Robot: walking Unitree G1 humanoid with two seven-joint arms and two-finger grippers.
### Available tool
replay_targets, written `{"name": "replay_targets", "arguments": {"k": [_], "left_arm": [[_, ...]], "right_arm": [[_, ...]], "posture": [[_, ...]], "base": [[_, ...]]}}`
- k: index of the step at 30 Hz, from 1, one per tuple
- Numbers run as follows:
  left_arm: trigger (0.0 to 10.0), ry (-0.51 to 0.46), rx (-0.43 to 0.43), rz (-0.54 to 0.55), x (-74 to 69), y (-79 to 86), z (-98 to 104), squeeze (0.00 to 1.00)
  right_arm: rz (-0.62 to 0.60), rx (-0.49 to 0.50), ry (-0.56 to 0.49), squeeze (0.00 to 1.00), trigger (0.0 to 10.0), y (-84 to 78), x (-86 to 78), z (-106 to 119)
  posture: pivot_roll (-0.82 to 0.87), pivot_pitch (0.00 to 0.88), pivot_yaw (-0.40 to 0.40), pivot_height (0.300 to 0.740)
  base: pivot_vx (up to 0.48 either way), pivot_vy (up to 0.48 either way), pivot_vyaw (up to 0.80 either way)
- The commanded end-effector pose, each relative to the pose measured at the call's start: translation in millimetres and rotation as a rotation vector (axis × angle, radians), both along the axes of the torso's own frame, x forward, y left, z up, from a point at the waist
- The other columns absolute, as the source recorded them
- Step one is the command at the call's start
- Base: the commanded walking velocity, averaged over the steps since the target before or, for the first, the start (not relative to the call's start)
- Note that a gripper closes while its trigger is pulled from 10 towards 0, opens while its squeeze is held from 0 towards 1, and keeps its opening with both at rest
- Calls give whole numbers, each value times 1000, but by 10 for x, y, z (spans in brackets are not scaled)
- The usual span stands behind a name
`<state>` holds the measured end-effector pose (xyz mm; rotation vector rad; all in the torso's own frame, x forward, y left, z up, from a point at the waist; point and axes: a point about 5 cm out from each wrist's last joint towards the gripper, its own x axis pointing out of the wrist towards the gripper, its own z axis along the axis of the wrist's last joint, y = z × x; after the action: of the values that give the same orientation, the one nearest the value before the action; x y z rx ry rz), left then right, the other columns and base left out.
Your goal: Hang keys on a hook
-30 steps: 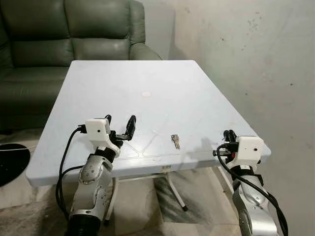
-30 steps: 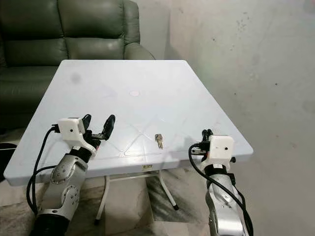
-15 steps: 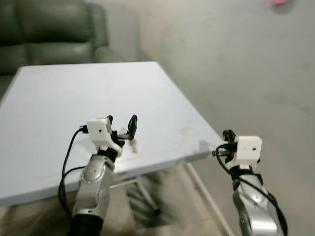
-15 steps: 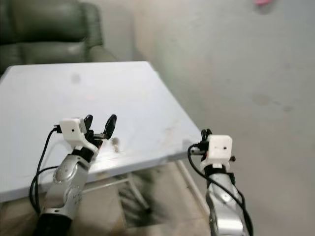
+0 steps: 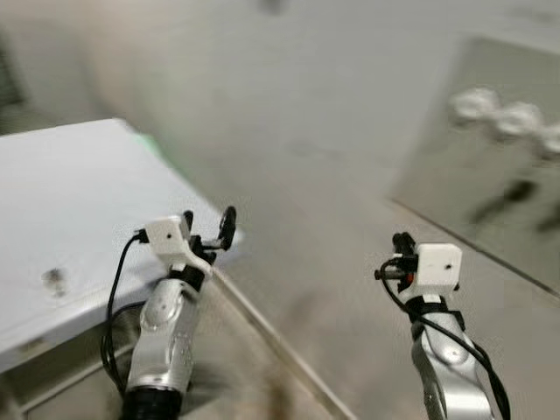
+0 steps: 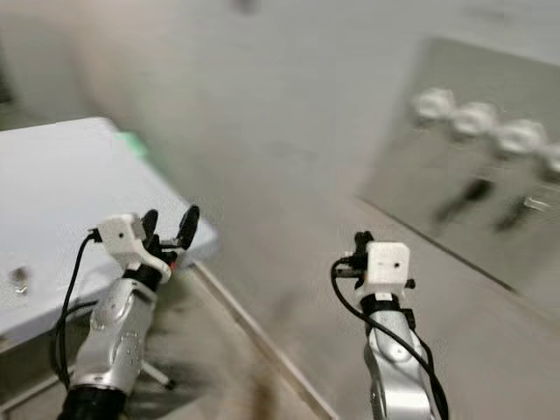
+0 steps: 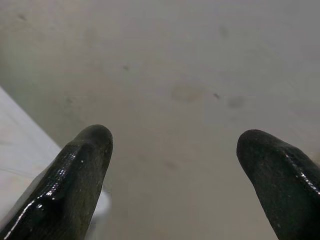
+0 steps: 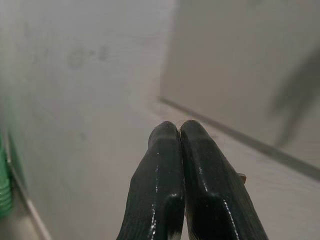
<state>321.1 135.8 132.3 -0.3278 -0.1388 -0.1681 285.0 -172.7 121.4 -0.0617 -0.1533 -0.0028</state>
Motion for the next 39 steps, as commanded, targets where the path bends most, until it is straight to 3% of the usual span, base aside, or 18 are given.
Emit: {"name": "replay_targets", "arguments": {"k": [1,13,17,24,30,32,39], "left_arm": [[10000,0,4,3,12,-18,23,0],[10000,8,-44,-21,-27,-122,19,0],[10000,6,-67,-25,-33,-144,24,0],[10000,34,-40,0,-10,-144,6,0],[10000,4,65,-46,8,-204,65,0],[10000,-40,110,-134,-5,-314,143,0],[10000,-103,206,-286,-38,-557,229,0]], "right_arm": [[46,9,-41,0,10000,60,27,98],[76,-2,-55,0,10000,77,25,120],[81,-7,-56,0,10000,82,29,125],[80,-7,-55,0,10000,86,46,132],[102,-13,-70,0,10000,108,73,168],[127,3,-98,0,10000,145,124,239],[148,-1,-134,0,10000,210,294,382]], "posture": [[-6,0,-63,740],[-5,0,-72,740],[-5,0,-73,740],[-8,0,-71,740],[-6,0,-69,740],[-7,1,-64,740],[-4,10,-65,740]], "base": [[0,0,0],[0,0,0],[0,464,0],[0,0,0],[0,0,0],[0,0,0],[0,0,0]]}}
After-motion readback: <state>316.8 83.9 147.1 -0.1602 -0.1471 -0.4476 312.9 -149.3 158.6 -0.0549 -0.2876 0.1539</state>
